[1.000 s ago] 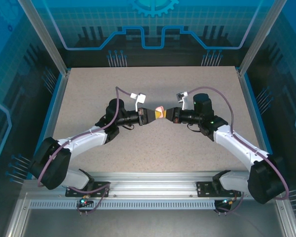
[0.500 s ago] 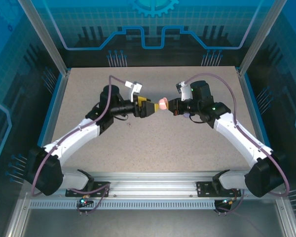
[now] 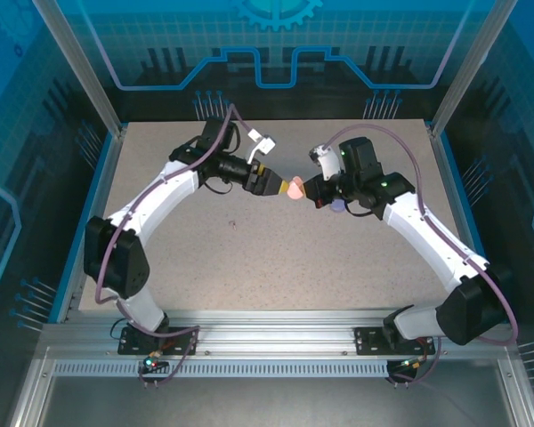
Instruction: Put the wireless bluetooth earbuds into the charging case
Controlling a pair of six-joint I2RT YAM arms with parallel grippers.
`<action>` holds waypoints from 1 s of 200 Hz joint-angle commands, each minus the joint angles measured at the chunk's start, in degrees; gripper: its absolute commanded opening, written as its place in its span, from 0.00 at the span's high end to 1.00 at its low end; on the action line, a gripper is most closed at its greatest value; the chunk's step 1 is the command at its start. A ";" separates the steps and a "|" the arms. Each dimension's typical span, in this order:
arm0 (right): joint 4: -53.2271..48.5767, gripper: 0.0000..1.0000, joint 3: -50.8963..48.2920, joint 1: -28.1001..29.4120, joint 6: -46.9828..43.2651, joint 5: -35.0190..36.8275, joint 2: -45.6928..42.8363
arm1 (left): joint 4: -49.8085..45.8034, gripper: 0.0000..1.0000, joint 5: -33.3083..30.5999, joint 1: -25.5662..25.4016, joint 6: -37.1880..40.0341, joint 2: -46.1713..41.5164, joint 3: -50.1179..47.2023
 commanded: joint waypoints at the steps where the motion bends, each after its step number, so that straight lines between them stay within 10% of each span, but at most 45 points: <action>1: -1.69 1.00 1.88 0.99 -1.91 -2.25 1.12 | -8.39 0.17 5.84 -0.28 4.46 1.30 3.65; 200: -3.23 1.00 4.70 2.19 -2.30 -1.85 4.54 | -12.08 0.53 6.85 -3.00 7.04 9.08 9.52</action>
